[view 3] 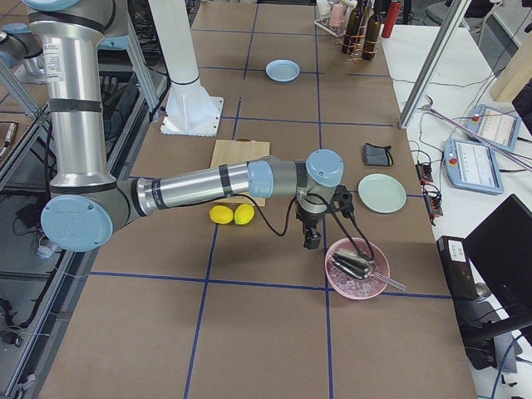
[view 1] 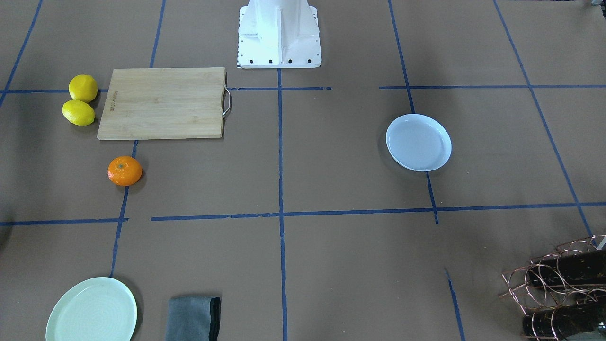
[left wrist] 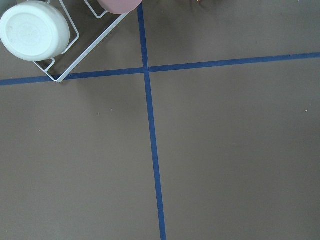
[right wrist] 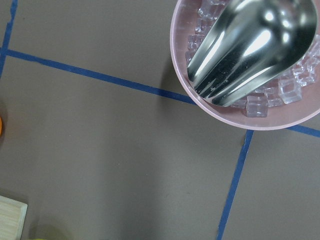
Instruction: Pick orange to plate
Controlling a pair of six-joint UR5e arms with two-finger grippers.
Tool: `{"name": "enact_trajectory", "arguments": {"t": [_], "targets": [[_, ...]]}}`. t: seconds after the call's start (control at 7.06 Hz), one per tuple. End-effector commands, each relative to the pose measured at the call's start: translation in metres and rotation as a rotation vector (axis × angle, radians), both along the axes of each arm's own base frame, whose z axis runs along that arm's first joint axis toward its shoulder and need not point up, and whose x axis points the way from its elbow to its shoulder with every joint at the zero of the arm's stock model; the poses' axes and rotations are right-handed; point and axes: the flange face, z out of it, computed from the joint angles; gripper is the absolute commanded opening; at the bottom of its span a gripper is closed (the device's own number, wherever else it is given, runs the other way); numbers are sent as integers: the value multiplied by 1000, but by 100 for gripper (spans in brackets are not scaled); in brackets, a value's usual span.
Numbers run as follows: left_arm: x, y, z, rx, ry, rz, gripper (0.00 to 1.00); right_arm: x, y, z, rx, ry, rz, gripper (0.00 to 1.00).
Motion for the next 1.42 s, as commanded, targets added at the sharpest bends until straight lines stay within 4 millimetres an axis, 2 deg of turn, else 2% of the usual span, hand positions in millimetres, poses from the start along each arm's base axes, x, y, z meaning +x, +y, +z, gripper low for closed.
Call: {"name": "enact_trajectory", "arguments": {"t": [0.0,0.28,0.42,0.57,0.71,0.99,1.13,1.28], "targets": [[0,-3,-17,106,2,50,100,0,6,2,-8,-11,0,100],[1,-1,-12,94,-6,58,100,0,6,5,-14,-8,0,100],[4,-4,-13,94,3,58,100,-1,7,-13,15,-34,0,100],[24,-24,-13,88,-7,98,100,-2,7,-15,21,-30,-2,100],[26,-24,-12,92,-7,110,100,-2,1,-18,31,-27,-3,100],[27,-1,0,69,39,103,100,0,6,-12,18,-21,2,100],[30,-8,-3,143,40,109,100,0,7,-13,22,-20,1,100],[31,-6,0,175,39,112,100,0,7,-17,37,-23,0,100]]}}
